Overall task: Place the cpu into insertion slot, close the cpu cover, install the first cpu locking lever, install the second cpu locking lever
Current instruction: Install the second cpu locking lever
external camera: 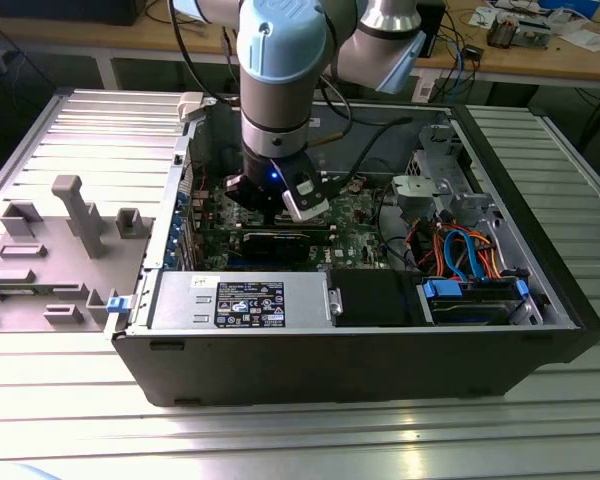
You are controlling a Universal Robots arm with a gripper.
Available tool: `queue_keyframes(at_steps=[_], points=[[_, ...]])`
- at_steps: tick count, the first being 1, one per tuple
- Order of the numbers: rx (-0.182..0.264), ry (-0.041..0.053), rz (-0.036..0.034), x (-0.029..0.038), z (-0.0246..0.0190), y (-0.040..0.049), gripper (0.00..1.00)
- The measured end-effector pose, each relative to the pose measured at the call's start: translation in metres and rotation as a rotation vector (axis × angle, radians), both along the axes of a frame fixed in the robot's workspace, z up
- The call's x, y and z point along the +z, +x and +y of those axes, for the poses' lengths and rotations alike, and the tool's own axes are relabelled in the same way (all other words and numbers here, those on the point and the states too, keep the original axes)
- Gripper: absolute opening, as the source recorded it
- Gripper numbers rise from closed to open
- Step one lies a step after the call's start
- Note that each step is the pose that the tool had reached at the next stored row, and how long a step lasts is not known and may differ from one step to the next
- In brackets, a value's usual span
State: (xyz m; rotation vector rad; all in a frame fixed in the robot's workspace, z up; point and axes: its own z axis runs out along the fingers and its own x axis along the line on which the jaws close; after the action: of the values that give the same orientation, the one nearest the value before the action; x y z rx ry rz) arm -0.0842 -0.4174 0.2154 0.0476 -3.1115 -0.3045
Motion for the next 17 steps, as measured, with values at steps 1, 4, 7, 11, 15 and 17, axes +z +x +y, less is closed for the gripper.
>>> queue_keyframes(at_steps=[1, 4, 7, 11, 15, 17], points=[[0.0, 0.0058, 0.0, -0.0016, 0.0, -0.0002, 0.11], [0.0, 0.0197, -0.0001, -0.005, 0.0, -0.0003, 0.11], [0.0, 0.0303, 0.0, -0.0052, -0.0023, -0.0003, 0.11], [0.0, 0.0547, -0.0001, -0.0054, -0.0063, -0.0003, 0.11], [0.0, 0.0611, 0.0, -0.0055, -0.0092, -0.0003, 0.11], [0.0, 0.0666, 0.0002, -0.0055, -0.0113, -0.0003, 0.11]])
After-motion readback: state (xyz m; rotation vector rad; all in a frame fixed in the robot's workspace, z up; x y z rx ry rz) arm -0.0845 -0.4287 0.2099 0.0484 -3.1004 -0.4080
